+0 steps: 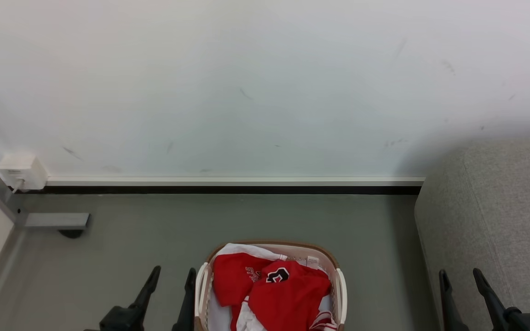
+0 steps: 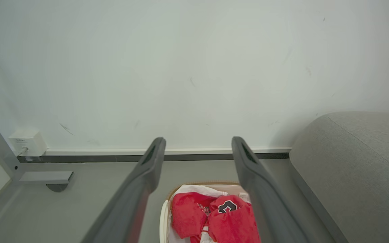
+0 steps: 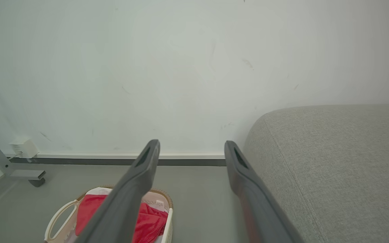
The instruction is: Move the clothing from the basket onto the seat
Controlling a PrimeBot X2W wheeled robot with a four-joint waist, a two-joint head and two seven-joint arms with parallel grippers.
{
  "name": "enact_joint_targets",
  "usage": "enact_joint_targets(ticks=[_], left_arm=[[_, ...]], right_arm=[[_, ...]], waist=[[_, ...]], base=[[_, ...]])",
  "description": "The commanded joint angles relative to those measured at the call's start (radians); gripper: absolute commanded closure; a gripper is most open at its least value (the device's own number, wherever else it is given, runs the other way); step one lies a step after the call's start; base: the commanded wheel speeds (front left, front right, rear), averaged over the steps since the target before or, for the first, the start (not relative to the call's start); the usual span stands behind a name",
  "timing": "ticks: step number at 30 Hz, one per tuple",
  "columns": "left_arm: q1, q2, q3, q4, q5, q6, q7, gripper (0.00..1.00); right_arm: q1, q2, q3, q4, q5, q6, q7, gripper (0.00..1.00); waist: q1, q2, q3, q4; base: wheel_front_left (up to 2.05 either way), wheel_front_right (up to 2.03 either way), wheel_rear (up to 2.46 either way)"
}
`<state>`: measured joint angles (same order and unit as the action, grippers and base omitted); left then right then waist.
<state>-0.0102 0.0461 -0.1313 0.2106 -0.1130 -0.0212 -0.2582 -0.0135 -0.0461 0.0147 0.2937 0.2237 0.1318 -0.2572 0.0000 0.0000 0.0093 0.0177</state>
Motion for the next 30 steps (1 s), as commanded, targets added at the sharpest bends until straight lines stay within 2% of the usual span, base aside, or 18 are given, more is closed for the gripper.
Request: enact_joint_targets(ticks=[1,14,30], left_arm=[[0.016,0.008,0.003,-0.002,0.031,0.000,-0.008,0.00],[0.019,0.007,0.022,0.015,-0.003,-0.003,-0.007,0.00],[0.012,0.007,0.027,0.040,-0.019,0.001,-0.007,0.00]], right_arm=[[0.016,-0.008,-0.006,0.005,-0.020,-0.002,-0.012,0.00],[0.015,-0.007,-0.014,0.024,0.023,-0.002,-0.009,0.00],[0.005,-0.007,-0.002,0.036,-0.028,-0.002,-0.009,0.00]], waist=[[0.0000,0.0000,0.000,0.002],[0.0000,0.0000,-0.001,0.001],[0.0000,0.0000,0.002,-0.004]], base=[[0.00,0.00,0.00],[0.00,0.00,0.00],[0.00,0.00,0.00]])
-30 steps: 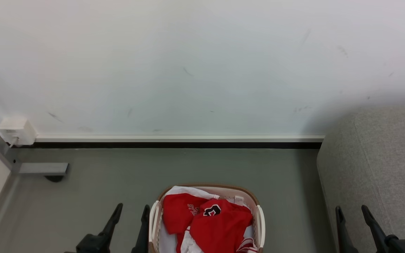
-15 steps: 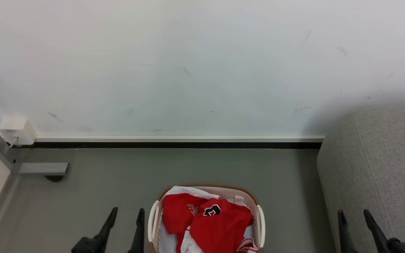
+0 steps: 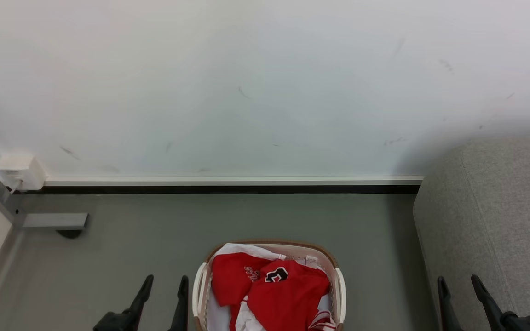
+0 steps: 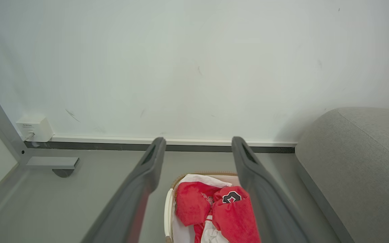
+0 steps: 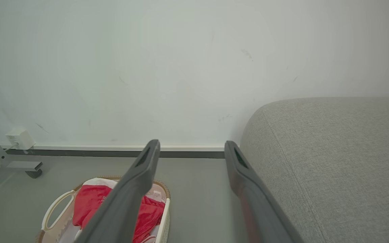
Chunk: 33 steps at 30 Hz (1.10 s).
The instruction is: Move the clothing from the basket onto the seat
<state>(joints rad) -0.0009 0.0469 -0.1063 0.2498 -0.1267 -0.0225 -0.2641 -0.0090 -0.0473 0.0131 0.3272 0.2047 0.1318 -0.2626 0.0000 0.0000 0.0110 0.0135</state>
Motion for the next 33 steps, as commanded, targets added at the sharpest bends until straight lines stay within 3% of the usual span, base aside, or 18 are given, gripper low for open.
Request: enact_joint_targets(ticks=[1,9,15,26,33], left_arm=[[0.002,0.006,0.000,0.001,-0.006,0.002,-0.001,0.00],[0.003,0.006,-0.001,-0.001,-0.007,0.004,-0.001,0.00],[-0.044,0.006,-0.008,0.001,0.009,-0.011,-0.001,0.00],[-0.319,0.006,-0.138,0.105,0.059,-0.063,-0.001,0.00],[-0.571,0.007,-0.289,0.297,0.074,-0.088,-0.001,0.00]], right_arm=[[0.001,-0.006,0.000,0.002,-0.009,-0.002,-0.003,0.00],[-0.008,-0.006,0.001,-0.005,-0.008,-0.002,-0.003,0.00],[-0.042,-0.006,0.000,-0.033,-0.013,-0.002,-0.003,0.00],[-0.163,-0.005,-0.039,-0.151,-0.054,-0.002,-0.002,0.00],[-0.234,-0.004,-0.049,-0.241,-0.072,-0.002,-0.002,0.00]], waist=[[0.0000,0.0000,0.001,0.000],[0.0000,0.0000,0.013,-0.006],[0.0000,0.0000,0.085,-0.024],[0.0000,0.0000,0.370,-0.058],[0.0000,0.0000,0.551,-0.062]], base=[[0.00,0.00,0.00],[0.00,0.00,0.00],[0.00,0.00,0.00],[0.00,0.00,0.00],[0.00,0.00,0.00]])
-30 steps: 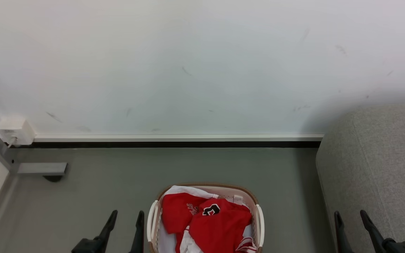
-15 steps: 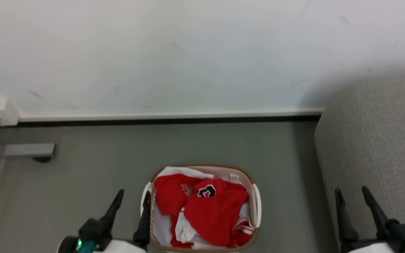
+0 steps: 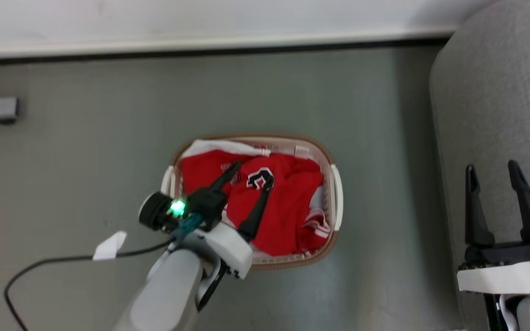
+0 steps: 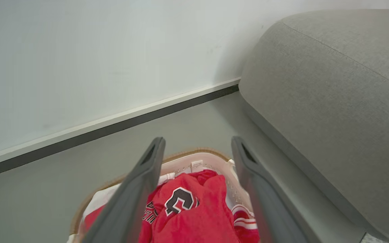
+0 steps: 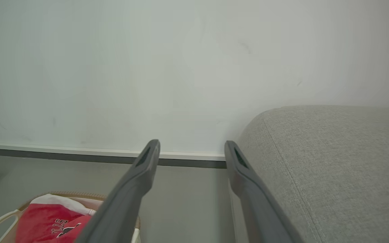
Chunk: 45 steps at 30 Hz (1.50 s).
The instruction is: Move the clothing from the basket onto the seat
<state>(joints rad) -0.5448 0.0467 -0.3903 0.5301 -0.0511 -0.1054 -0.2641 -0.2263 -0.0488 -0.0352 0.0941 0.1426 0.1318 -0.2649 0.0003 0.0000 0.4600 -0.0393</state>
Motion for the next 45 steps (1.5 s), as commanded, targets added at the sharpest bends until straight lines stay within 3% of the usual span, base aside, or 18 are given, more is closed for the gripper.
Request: enact_joint_targets(ticks=[1,8,14,38,39,40,41,45], left_arm=[[-0.059,0.007,-0.026,0.050,-0.008,-0.005,-0.001,0.00],[-0.246,0.007,-0.151,0.304,-0.034,-0.011,0.026,0.00],[-0.355,0.007,-0.214,0.425,-0.099,-0.015,0.037,0.00],[-0.506,0.007,-0.360,0.621,-0.275,-0.023,0.064,0.00],[-0.506,0.007,-0.367,0.623,-0.281,-0.024,0.062,0.31],[-0.506,0.007,-0.375,0.626,-0.285,-0.024,0.062,0.75],[-0.503,0.006,-0.383,0.622,-0.294,-0.024,0.056,1.00],[-0.471,0.007,-0.415,0.576,-0.356,-0.025,0.037,1.00]], right_arm=[[-0.024,-0.003,0.002,-0.019,-0.011,-0.002,0.001,0.00],[-0.054,-0.003,0.030,-0.069,-0.007,-0.002,0.001,0.00],[-0.049,-0.003,0.040,-0.088,-0.006,-0.002,0.001,0.00],[-0.049,-0.003,0.041,-0.118,0.001,-0.002,0.001,0.00],[-0.048,-0.003,0.041,-0.119,0.000,-0.002,0.001,0.00],[-0.049,-0.003,0.040,-0.119,-0.001,-0.002,0.001,0.00],[-0.049,-0.003,0.040,-0.118,-0.002,-0.002,0.001,0.00],[-0.057,-0.003,0.035,-0.103,-0.003,-0.002,0.001,0.00]], waist=[[-0.0003,0.0000,0.123,-0.011],[-0.0003,0.0000,0.232,-0.028],[-0.0003,0.0000,0.283,-0.040],[-0.0003,0.0000,0.405,-0.079],[-0.0003,0.0000,0.407,-0.080],[-0.0003,0.0000,0.408,-0.080],[-0.0003,0.0000,0.407,-0.081],[-0.0003,0.0000,0.382,-0.069]], base=[[0.00,0.00,0.00],[0.00,0.00,0.00],[0.00,0.00,0.00],[0.00,0.00,0.00],[0.00,0.00,0.00],[0.00,0.00,0.00],[0.00,0.00,0.00],[0.00,0.00,0.00]])
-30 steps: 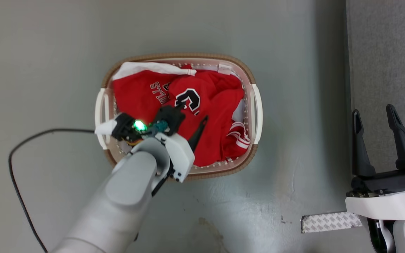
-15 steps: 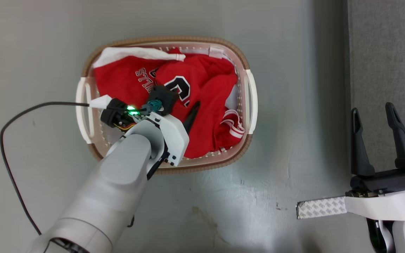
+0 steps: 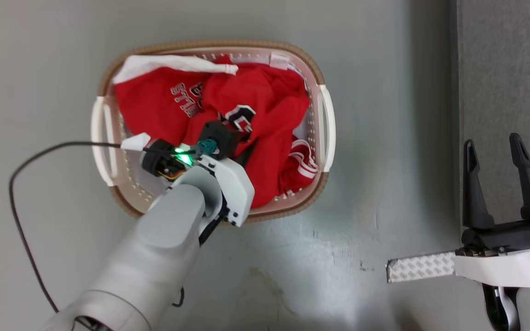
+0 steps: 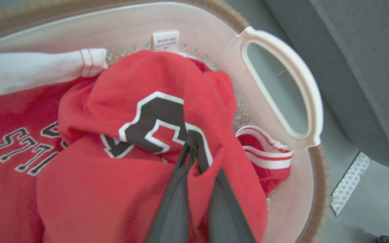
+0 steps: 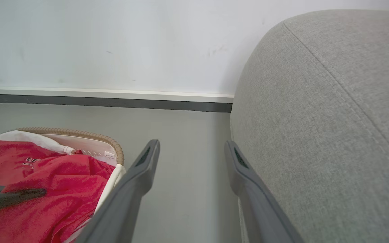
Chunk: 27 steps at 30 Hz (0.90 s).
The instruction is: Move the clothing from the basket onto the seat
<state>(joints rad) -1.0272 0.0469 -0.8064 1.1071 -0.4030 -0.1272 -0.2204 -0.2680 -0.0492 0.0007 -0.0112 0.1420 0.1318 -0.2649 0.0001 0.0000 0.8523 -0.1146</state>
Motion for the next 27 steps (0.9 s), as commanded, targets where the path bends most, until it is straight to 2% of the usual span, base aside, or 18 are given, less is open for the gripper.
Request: enact_joint_targets(ticks=[1,7,16,21,27], left_arm=[[0.014,0.007,0.001,-0.011,-0.024,-0.003,-0.016,1.00],[0.074,0.006,0.035,-0.038,-0.084,-0.001,-0.044,1.00],[0.303,0.057,0.137,-0.240,-0.108,-0.001,-0.044,1.00],[0.431,0.105,0.155,-0.356,-0.117,-0.002,-0.044,1.00],[0.528,0.171,0.147,-0.514,-0.123,0.012,-0.027,1.00]], right_arm=[[-0.019,-0.002,0.001,0.006,-0.001,-0.002,0.001,0.00],[-0.009,-0.003,0.009,0.046,0.011,-0.002,0.001,0.00],[0.075,-0.003,0.024,0.144,0.039,-0.002,0.001,0.00],[0.136,-0.003,0.036,0.185,0.062,-0.002,0.001,0.00],[0.193,-0.003,0.049,0.206,0.071,-0.002,0.001,0.00]], waist=[[-0.0001,0.0000,-0.023,0.011],[-0.0001,0.0000,-0.163,0.037],[-0.0001,0.0000,-0.489,0.071],[-0.0001,0.0000,-0.651,0.084],[-0.0001,0.0000,-0.784,0.090]], base=[[0.00,0.00,0.00],[0.00,0.00,0.00],[0.00,0.00,0.00],[0.00,0.00,0.00],[0.00,0.00,0.00]])
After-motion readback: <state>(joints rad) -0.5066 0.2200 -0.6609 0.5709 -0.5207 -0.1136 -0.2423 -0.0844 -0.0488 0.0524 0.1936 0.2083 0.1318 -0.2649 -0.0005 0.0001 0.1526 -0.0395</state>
